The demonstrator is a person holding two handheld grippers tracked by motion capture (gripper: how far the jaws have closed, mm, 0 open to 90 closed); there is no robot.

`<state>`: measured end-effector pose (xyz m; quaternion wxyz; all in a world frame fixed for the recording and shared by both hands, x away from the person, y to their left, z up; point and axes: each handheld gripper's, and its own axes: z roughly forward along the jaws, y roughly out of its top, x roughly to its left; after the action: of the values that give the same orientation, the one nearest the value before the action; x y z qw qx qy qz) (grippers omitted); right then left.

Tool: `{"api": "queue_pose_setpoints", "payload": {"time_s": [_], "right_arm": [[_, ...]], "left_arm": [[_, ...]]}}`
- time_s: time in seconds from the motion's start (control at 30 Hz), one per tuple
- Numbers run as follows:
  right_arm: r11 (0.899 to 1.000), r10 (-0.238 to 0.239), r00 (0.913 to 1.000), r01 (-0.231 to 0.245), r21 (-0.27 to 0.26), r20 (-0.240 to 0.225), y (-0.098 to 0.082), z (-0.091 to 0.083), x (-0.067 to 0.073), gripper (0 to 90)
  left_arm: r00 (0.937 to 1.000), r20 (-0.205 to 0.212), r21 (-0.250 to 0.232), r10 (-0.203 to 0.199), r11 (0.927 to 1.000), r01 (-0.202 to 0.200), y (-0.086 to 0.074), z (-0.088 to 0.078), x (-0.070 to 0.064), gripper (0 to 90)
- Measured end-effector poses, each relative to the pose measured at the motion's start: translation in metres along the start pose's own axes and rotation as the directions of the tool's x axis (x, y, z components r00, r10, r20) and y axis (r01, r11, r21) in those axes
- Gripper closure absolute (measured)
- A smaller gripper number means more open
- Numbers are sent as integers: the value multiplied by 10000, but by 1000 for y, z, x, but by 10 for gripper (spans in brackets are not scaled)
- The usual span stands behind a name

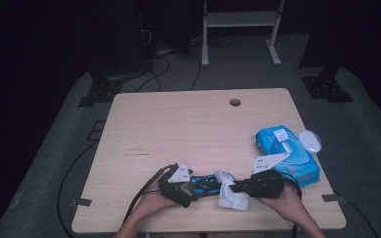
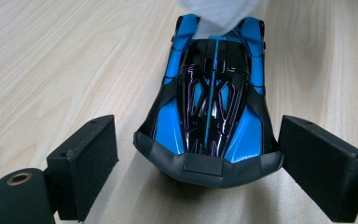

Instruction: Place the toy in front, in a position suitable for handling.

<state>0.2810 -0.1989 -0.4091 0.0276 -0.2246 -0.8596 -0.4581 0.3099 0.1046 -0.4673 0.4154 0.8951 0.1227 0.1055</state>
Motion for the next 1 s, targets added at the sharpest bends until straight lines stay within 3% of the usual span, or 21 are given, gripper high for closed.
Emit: {"api": "queue_pose_setpoints", "payload": {"time_s": [0.13, 0.27, 0.47, 0.6, 0.67, 0.83, 0.93, 1.0], "right_arm": [[9982, 488, 9957, -459, 388, -787, -1, 8, -6, 844], [9900, 1171, 9884, -1086, 896, -965, -2, 23, -22, 841], [9877, 1225, 9924, -1206, 999, -127, 0, 37, -38, 834], [9915, 986, 9939, -1024, 799, 492, -2, 41, -43, 785], [9953, 598, 9928, -673, 702, 1042, -3, 43, -40, 752], [9969, -444, 9752, 292, 726, 2170, -9, 48, -35, 696], [9976, -551, 9717, 441, 527, 2298, -15, 52, -34, 748], [9961, -790, 9645, 661, 593, 2518, -15, 52, -32, 800]], "left_arm": [[10000, 24, -95, -26, 10000, 26, 0, 0, 0, 120], [10000, 62, -150, 59, 9999, -58, 1, 0, -1, 122], [9997, 155, -117, 162, 9998, -160, 1, 0, -1, 136], [9997, 218, -99, 114, 9999, -112, 1, 0, -1, 143], [9998, 174, -33, 71, 10000, -70, 0, 1, -1, 145], [9999, 132, 211, 7, 9998, -10, -1, 5, -2, 145], [9999, 126, 347, 67, 9994, -71, -1, 7, -1, 170], [9997, 225, 400, 92, 9992, -101, -2, 8, -2, 196]]}}
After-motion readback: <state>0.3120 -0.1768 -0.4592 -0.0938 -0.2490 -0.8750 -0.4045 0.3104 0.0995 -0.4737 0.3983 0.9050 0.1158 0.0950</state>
